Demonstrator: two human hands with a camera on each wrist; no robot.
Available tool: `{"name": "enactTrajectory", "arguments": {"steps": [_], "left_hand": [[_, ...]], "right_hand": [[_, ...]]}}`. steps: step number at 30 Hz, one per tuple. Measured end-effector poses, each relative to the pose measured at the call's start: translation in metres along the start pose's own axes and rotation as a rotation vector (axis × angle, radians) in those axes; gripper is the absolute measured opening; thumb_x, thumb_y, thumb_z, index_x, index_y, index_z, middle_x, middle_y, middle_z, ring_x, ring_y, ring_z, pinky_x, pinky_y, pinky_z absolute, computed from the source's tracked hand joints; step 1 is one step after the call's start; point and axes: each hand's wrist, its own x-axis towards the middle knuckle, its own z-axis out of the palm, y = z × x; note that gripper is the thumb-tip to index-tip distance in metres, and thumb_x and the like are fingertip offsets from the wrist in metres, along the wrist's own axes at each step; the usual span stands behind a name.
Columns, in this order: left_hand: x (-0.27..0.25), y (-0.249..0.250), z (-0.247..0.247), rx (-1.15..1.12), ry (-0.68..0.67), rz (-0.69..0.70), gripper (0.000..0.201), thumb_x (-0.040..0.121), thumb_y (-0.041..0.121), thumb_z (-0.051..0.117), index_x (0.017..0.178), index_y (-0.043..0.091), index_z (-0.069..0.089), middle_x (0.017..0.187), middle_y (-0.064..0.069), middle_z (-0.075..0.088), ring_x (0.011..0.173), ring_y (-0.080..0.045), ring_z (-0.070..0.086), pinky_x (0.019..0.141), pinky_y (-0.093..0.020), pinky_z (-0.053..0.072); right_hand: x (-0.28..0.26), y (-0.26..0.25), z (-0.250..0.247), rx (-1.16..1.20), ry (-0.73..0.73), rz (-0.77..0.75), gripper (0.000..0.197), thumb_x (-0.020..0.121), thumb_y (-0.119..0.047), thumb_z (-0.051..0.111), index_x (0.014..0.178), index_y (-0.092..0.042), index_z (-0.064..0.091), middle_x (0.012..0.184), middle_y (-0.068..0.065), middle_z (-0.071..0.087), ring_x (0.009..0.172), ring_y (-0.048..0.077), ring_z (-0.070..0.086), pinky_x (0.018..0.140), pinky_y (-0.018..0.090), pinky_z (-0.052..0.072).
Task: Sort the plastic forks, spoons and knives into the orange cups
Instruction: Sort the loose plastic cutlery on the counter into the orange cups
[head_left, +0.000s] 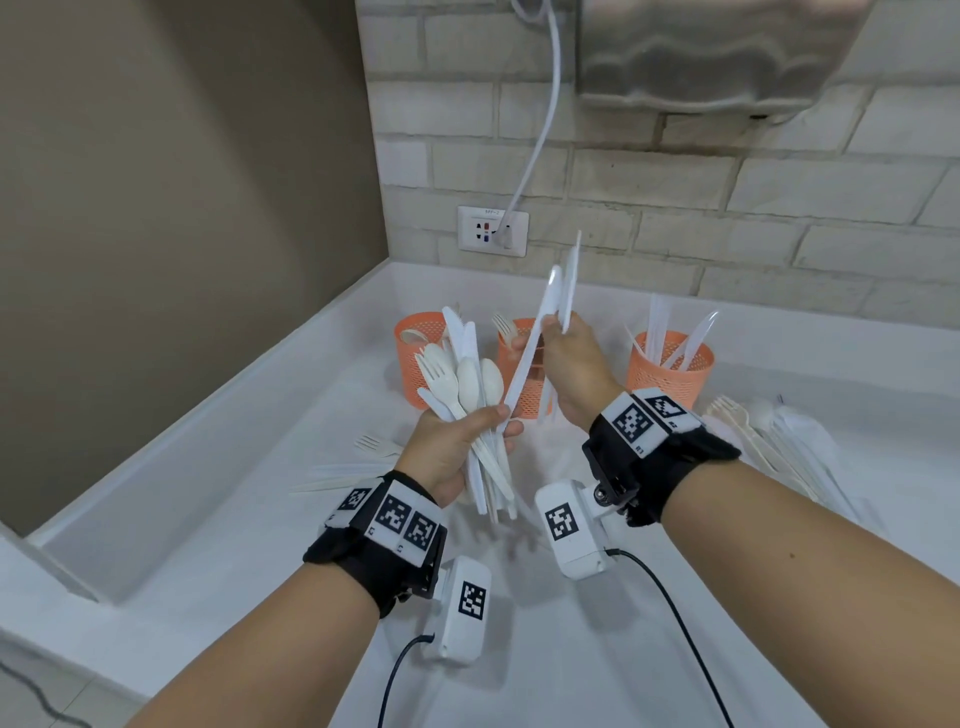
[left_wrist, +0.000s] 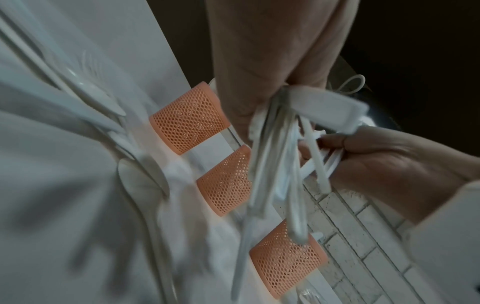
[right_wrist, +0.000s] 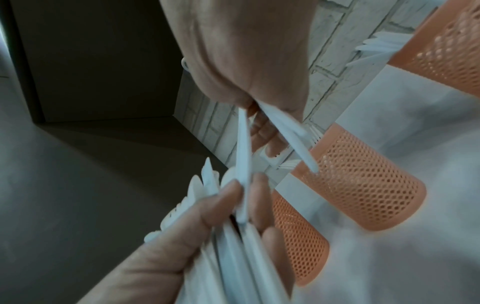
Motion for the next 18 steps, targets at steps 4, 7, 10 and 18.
{"name": "enactTrajectory", "arguments": {"steps": [4,7,10,18], "left_hand": [[0.000,0.000,0.000,0.020,-0.030,-0.005,0.012,0.085,-0.002,0.060,0.095,0.002,0.059,0.072,-0.009,0.063,0.052,-0.013,0.063,0.054,-0.024,0.055],[0.001,0.000,0.003,0.058,-0.080,-0.005,0.011,0.084,-0.004,0.060,0.093,0.002,0.059,0.068,-0.008,0.064,0.052,-0.014,0.062,0.053,-0.025,0.055],[0.002,-0.001,0.010,0.131,-0.111,0.000,0.017,0.082,-0.004,0.062,0.098,0.002,0.060,0.070,-0.008,0.066,0.053,-0.015,0.064,0.055,-0.027,0.055],[0.008,-0.009,0.019,0.203,-0.165,-0.046,0.011,0.084,0.001,0.063,0.094,0.004,0.060,0.079,-0.008,0.064,0.056,-0.013,0.063,0.054,-0.025,0.053]], "right_hand": [[0.004,-0.007,-0.006,0.075,0.090,-0.089,0.017,0.102,-0.022,0.031,0.094,-0.011,0.042,0.061,0.004,0.046,0.039,0.009,0.044,0.039,0.021,0.039],[-0.001,-0.007,-0.008,-0.090,-0.121,-0.062,0.019,0.096,-0.026,0.048,0.083,-0.011,0.049,0.049,-0.002,0.039,0.033,0.007,0.032,0.032,0.017,0.027],[-0.005,-0.005,-0.008,-0.191,-0.217,-0.034,0.024,0.087,-0.019,0.063,0.067,-0.012,0.052,0.033,-0.010,0.040,0.027,0.004,0.031,0.031,0.015,0.023],[0.010,-0.008,-0.023,-0.170,0.013,-0.053,0.023,0.086,-0.016,0.064,0.067,-0.010,0.054,0.054,0.003,0.045,0.041,0.013,0.038,0.037,0.018,0.030]]}}
